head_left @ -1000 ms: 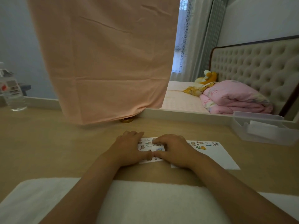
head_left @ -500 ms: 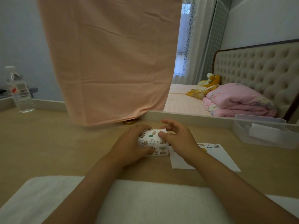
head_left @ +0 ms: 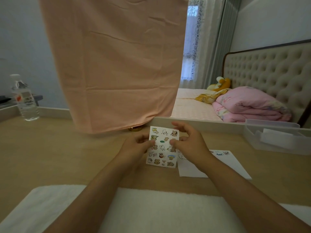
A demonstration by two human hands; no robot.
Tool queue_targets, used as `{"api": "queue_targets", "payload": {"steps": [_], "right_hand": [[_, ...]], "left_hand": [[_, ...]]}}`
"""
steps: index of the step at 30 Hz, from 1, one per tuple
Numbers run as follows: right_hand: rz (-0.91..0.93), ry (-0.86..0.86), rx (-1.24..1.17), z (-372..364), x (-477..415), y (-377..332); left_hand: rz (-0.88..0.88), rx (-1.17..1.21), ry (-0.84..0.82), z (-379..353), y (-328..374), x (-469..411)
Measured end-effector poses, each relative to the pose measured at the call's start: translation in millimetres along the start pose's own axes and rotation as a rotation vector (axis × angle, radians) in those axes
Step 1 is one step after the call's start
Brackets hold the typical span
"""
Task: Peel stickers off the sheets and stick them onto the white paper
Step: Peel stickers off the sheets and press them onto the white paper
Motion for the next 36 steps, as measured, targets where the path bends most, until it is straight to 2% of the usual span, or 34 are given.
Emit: {"api": "queue_targets", "payload": {"steps": [4, 9, 12, 14, 16, 18, 20, 23, 24, 26, 28, 29, 31, 33, 36], "right_hand": [[0.01, -0.012, 0.137, 1, 1, -3], [0.032, 0.002, 0.194, 2, -1, -11], [-0.047, -0.092, 0.207, 6, -2, -13], [-0.089, -0.096, 0.099, 8, -1, -16], [-0.132, -0.027, -0.031, 12, 0, -15], [-0.176, 0.05, -0.116, 16, -1, -11], [-0.208, 0.106, -0.124, 20, 0, -9], [-0.222, 0.158, -0.117, 20, 0, -5], [-0.239, 0.196, -0.064, 19, 0, -4], [-0.254, 0.283, 0.272, 19, 1, 1], [-0.101, 0.318, 0.651, 14, 4, -1], [0.036, 0.286, 0.737, 10, 5, -4], [0.228, 0.129, 0.738, 0, 5, -8], [0.276, 0.013, 0.742, -8, 6, -5], [0.28, 0.03, 0.72, -11, 6, 5]], "left_hand": [[0.001, -0.025, 0.005, 0, 1, 1], [-0.054, -0.113, 0.005, -2, 4, 2], [-0.136, -0.179, 0.128, -2, 9, 5], [-0.17, -0.293, 0.236, -1, 9, 5], [-0.113, -0.263, 0.267, 0, 7, 4], [0.019, -0.083, 0.196, 0, 5, 4], [0.146, -0.008, 0.087, -2, 3, 3], [0.163, -0.023, 0.017, -7, -1, 1], [0.163, -0.015, 0.019, -8, -3, 0], [0.175, 0.024, 0.043, -9, -5, 1], [0.18, 0.046, 0.066, -11, -7, 1], [0.18, 0.053, 0.073, -12, -7, 1], [0.178, 0.085, 0.08, -14, -5, 1], [0.173, 0.151, 0.08, -16, -4, 2], [0.183, 0.228, 0.044, -18, -3, 3]]}}
Point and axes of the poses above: each hand's wrist, its own x-axis away from the middle knuckle, its own z-axis out of the back of the hand, y = z × x, the point moved 1 cm from there along -x, towards the middle knuckle, and after that the axes turned 15 degrees about -y, right-handed, at the moved point
